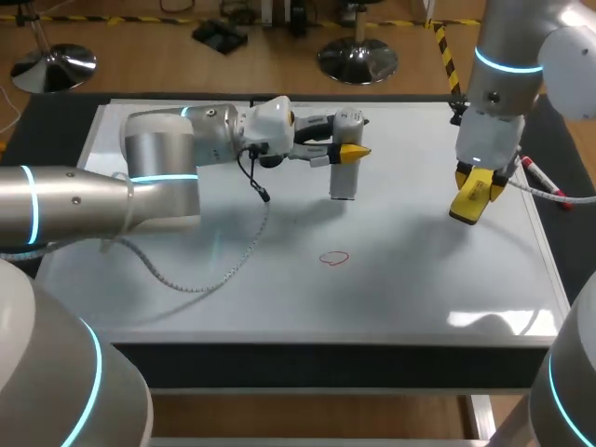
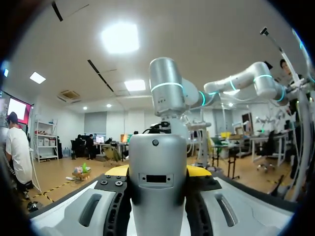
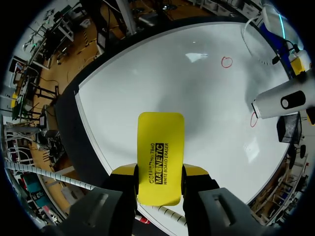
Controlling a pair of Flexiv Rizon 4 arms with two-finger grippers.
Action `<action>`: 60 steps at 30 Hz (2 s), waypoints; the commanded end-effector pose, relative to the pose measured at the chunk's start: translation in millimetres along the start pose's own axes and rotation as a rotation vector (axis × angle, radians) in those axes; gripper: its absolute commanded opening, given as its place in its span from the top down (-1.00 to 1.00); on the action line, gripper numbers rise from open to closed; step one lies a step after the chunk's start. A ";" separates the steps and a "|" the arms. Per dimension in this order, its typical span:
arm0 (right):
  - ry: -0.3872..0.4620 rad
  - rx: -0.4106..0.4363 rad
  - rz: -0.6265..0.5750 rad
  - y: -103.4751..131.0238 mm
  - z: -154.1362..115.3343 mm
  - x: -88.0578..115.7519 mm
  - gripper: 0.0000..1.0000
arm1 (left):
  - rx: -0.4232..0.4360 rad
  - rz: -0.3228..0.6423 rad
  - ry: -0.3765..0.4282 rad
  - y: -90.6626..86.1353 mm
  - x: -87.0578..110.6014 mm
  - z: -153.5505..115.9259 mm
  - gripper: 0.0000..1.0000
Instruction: Pick up the inspection probe, press it on each red-marked spot on the whiteboard one by one, put down the probe, pick up the eraser, and wipe off all the red marks.
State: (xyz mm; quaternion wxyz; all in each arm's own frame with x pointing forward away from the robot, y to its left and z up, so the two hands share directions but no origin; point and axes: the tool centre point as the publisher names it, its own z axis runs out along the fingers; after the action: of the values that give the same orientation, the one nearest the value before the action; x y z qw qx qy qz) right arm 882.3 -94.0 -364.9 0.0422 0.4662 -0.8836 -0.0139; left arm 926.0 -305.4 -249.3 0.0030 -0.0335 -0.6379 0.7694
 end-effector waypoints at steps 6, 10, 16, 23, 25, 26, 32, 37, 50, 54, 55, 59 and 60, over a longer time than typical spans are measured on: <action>0.002 0.001 -0.002 -0.7 -0.6 0.4 1.00 | 0.010 0.008 0.006 9.7 -13.6 2.0 1.00; 0.002 0.001 -0.002 -0.7 -0.6 0.4 1.00 | 0.011 0.009 0.005 11.5 -17.0 1.3 1.00; 0.002 0.001 -0.002 -0.7 -0.6 0.4 1.00 | 0.008 0.006 -0.002 15.2 -22.7 -0.1 1.00; 0.002 0.001 -0.002 -0.7 -0.6 0.4 1.00 | -0.007 -0.001 -0.007 19.9 -25.7 -2.3 1.00; 0.002 0.001 -0.002 -0.7 -0.6 0.4 1.00 | -0.009 -0.004 -0.008 21.5 -26.7 -2.4 1.00; 0.002 0.001 -0.002 -0.7 -0.6 0.4 1.00 | -0.009 -0.008 -0.008 22.2 -26.9 -2.4 1.00; 0.002 0.001 -0.002 -0.7 -0.6 0.4 1.00 | -0.017 -0.016 -0.019 25.0 -28.0 -2.4 1.00; 0.002 0.001 -0.002 -0.7 -0.6 0.4 1.00 | -0.017 -0.016 -0.019 25.0 -28.0 -2.4 1.00; 0.002 0.001 -0.002 -0.7 -0.6 0.4 1.00 | -0.017 -0.016 -0.019 25.0 -28.0 -2.4 1.00; 0.002 0.001 -0.002 -0.7 -0.6 0.4 1.00 | -0.017 -0.016 -0.019 25.0 -28.0 -2.4 1.00; 0.002 0.001 -0.002 -0.7 -0.6 0.4 1.00 | -0.017 -0.016 -0.019 25.0 -28.0 -2.4 1.00; 0.002 0.001 -0.002 -0.7 -0.6 0.4 1.00 | -0.017 -0.016 -0.019 25.0 -28.0 -2.4 1.00; 0.002 0.001 -0.002 -0.7 -0.6 0.4 1.00 | -0.017 -0.016 -0.019 25.0 -28.0 -2.4 1.00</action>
State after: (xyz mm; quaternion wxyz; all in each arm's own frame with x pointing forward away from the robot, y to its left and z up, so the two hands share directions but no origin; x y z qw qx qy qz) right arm 882.3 -94.0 -364.9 0.0422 0.4662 -0.8836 -0.0139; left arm 954.3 -309.0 -273.8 0.0023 -0.0208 -0.6445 0.7643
